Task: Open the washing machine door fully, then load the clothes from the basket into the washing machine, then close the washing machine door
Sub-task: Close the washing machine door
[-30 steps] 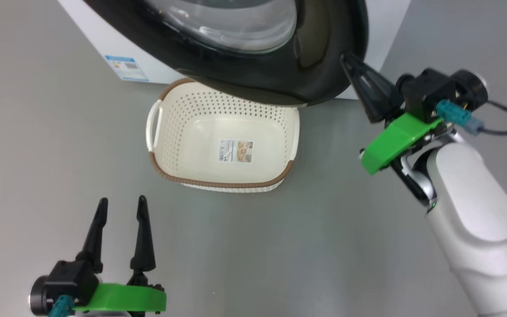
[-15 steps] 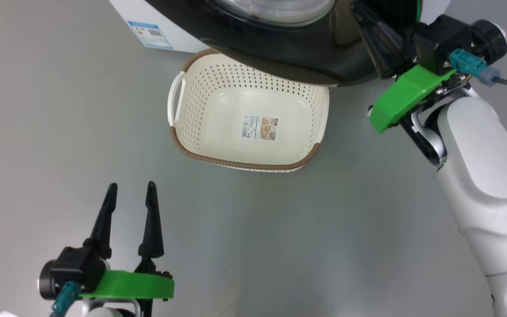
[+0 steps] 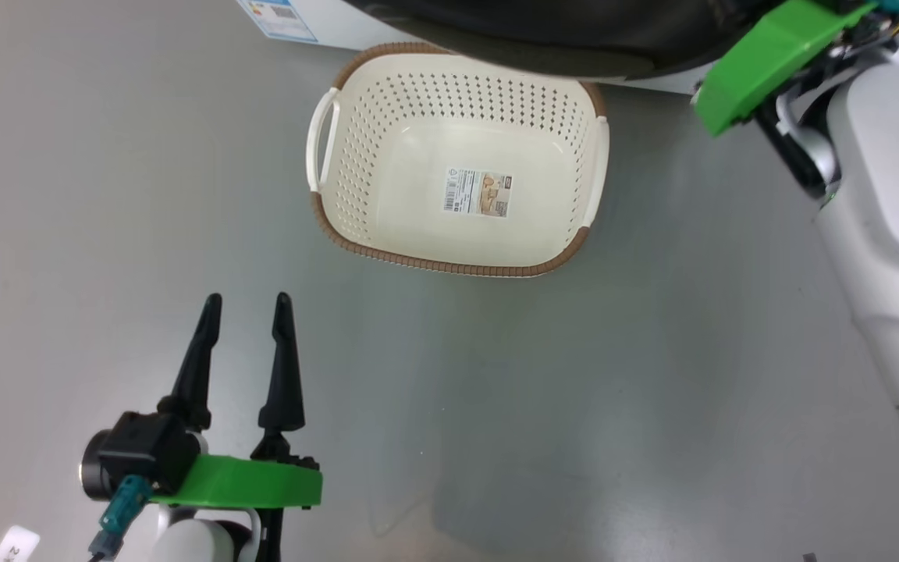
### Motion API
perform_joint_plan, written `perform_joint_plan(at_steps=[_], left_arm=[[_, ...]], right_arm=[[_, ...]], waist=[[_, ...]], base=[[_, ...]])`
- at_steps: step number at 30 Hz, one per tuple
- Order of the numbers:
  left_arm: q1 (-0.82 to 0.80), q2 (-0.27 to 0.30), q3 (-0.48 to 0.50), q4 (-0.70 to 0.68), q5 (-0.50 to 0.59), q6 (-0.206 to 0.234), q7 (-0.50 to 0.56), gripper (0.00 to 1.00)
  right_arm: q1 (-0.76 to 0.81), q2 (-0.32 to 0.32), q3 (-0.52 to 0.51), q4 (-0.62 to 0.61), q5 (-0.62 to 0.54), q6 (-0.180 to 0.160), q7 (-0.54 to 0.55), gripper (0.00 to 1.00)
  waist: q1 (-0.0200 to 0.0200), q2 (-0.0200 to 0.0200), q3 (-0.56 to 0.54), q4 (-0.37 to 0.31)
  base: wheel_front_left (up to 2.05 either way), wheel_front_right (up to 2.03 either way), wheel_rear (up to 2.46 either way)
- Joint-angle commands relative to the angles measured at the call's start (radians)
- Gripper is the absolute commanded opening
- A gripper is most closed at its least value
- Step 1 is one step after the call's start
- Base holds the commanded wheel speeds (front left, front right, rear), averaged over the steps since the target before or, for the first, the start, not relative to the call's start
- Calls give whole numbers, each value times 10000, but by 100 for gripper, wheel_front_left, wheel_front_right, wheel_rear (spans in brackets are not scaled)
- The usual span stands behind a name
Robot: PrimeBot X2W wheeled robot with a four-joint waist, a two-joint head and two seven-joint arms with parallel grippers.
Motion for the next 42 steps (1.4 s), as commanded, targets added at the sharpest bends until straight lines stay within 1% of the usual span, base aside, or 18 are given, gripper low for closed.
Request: perform_joint_plan(at_steps=[1,8,15,25,29,34,38,42], left_arm=[[-196,167,228,-245,-148,-33,-92,100],[-416,166,20,-255,-320,24,-93,100],[-594,165,-158,-233,-492,100,-93,100],[-644,165,-228,-196,-573,187,-93,100],[-661,164,-195,-165,-561,182,-93,100],[-619,164,-130,-104,-497,184,-93,100],[-550,164,11,-78,-402,201,-93,100],[-464,164,209,-56,-222,141,-93,100]], right_arm=[[-399,53,-21,-16,-30,12,-89,0],[-1440,-103,-131,876,-182,12,-217,0],[-2488,-239,-613,2000,-481,12,-556,0],[-2978,-123,-953,2958,-799,12,-992,0],[-2772,14,-743,3077,-791,12,-1116,0],[-1997,132,-388,2884,-529,12,-1248,0],[-1068,79,-307,2370,-180,12,-1313,0],[103,-142,-513,1549,132,12,-1345,0]], waist=[[0,0,139,110],[0,0,402,319],[0,0,589,502],[0,0,557,532],[0,0,481,487],[0,0,202,364],[0,0,-105,210],[0,0,-487,38]], base=[[0,0,0],[0,0,0],[0,0,0],[0,0,0],[0,0,0],[0,0,0],[0,0,0],[0,0,0]])
